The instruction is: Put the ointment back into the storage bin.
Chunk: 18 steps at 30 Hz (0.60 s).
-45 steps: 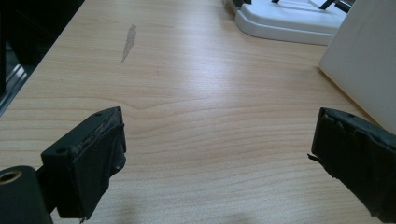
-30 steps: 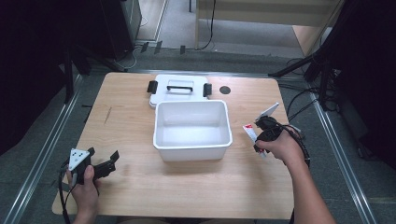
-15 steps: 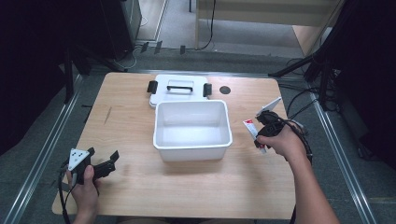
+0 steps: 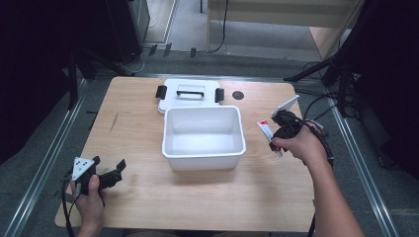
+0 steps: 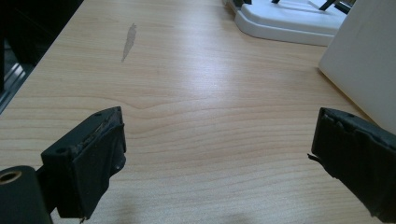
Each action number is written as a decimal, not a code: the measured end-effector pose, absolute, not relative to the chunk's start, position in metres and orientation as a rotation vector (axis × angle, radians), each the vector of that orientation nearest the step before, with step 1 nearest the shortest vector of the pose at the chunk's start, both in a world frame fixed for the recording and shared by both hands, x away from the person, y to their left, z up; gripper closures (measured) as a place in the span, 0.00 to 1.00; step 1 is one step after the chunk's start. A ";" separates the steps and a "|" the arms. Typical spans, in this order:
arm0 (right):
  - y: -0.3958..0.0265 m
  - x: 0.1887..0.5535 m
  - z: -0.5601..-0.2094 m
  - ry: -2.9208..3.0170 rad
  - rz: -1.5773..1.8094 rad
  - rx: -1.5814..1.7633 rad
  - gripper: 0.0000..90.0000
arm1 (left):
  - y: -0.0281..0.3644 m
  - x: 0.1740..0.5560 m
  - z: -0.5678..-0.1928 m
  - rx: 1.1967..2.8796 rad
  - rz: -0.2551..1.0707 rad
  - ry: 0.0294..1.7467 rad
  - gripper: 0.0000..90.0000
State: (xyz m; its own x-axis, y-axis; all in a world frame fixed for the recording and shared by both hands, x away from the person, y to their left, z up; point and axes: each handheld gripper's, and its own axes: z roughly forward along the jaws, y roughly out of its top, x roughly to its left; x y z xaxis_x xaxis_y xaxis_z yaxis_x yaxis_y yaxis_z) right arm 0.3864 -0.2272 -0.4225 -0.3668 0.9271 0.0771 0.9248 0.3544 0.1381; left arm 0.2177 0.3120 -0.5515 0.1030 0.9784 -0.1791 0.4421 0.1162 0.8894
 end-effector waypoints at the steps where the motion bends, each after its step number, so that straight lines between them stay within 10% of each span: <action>1: -0.226 0.387 -0.420 2.572 0.249 1.758 0.81 | 0.312 0.218 -0.552 1.468 0.743 1.482 0.04; 18: -0.209 0.392 -0.388 2.577 0.277 1.710 0.81 | 0.312 0.218 -0.552 1.462 0.740 1.483 0.04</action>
